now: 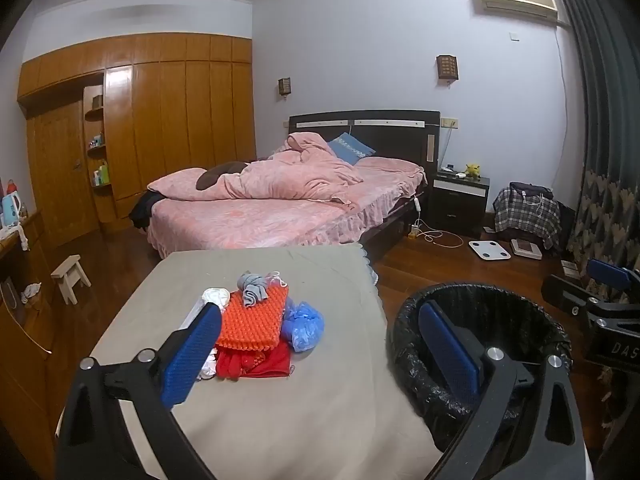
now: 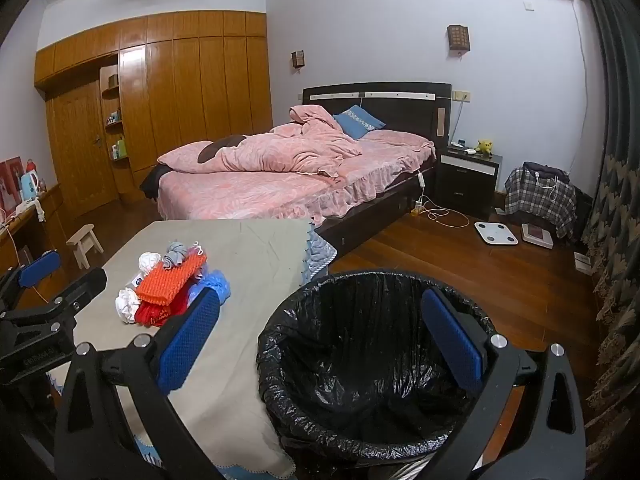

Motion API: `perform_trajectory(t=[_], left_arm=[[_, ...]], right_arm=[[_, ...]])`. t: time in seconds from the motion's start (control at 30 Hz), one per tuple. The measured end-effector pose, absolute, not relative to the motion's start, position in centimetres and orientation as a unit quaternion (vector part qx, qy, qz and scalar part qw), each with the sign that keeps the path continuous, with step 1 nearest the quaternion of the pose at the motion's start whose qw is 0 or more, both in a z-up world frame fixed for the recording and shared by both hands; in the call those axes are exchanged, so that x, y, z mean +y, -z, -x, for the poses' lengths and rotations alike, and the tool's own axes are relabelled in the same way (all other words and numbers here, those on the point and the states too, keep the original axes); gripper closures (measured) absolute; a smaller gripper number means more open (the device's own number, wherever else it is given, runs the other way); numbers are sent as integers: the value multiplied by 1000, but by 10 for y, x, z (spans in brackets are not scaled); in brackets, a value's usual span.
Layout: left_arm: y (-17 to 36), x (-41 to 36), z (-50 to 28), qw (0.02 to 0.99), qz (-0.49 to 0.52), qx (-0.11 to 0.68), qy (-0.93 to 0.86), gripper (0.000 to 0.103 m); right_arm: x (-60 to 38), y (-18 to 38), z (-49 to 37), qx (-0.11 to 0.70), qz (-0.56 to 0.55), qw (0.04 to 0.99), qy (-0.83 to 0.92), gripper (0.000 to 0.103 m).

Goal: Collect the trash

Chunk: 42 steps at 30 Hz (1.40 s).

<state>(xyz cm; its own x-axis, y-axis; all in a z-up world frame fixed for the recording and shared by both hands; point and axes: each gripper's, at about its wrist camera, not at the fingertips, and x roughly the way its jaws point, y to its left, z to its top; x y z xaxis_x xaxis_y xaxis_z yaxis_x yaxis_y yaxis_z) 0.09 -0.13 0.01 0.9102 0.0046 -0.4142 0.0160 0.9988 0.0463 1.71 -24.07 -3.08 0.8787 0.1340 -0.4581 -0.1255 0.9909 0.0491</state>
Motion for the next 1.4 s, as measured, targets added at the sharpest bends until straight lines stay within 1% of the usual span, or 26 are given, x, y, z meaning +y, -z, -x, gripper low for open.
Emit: perform_trajectory(t=[1.4], left_arm=[[0, 0, 0, 977, -22, 213, 2, 6]], right_arm=[[-239, 32, -18, 238, -8, 969, -67, 5]])
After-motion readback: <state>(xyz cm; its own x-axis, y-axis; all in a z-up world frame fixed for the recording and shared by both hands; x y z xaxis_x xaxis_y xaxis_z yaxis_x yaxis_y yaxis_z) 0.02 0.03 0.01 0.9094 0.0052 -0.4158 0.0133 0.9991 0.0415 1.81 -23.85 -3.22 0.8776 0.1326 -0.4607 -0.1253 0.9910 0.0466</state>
